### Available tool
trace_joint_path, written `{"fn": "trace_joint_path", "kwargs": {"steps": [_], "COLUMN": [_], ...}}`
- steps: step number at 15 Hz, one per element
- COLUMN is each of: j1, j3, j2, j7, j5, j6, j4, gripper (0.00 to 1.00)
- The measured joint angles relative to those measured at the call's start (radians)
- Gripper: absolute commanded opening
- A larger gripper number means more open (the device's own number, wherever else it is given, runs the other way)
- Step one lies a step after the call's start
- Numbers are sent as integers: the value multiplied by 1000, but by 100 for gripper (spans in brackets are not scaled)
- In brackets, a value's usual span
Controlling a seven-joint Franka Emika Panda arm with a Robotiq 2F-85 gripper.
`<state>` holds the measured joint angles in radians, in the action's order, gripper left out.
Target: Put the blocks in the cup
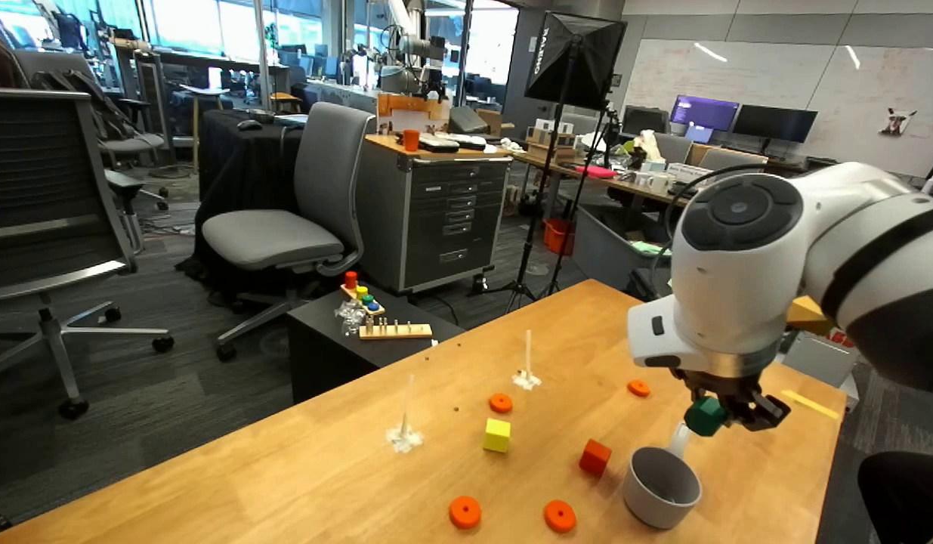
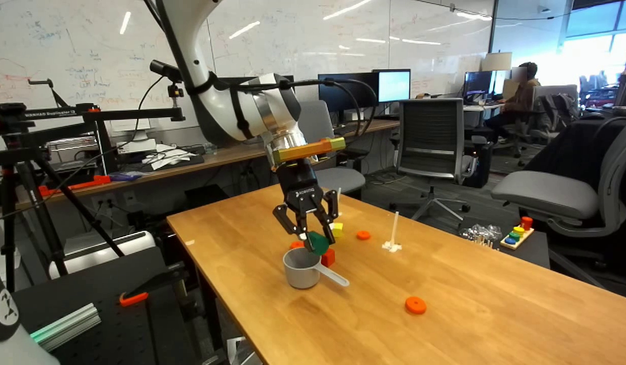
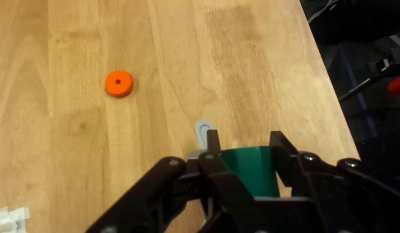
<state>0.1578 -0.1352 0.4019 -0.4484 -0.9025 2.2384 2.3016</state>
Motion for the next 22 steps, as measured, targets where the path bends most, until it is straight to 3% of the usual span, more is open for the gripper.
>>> {"fn": "trace_joint_path", "kwargs": {"steps": [9, 22], "j1": [0, -12], "j3": [-19, -14], "j2": [-154, -199], "j7": [-2, 72], "j5": [-74, -98], "j6": [153, 154], "j4": [198, 231], "gripper": [18, 18]}}
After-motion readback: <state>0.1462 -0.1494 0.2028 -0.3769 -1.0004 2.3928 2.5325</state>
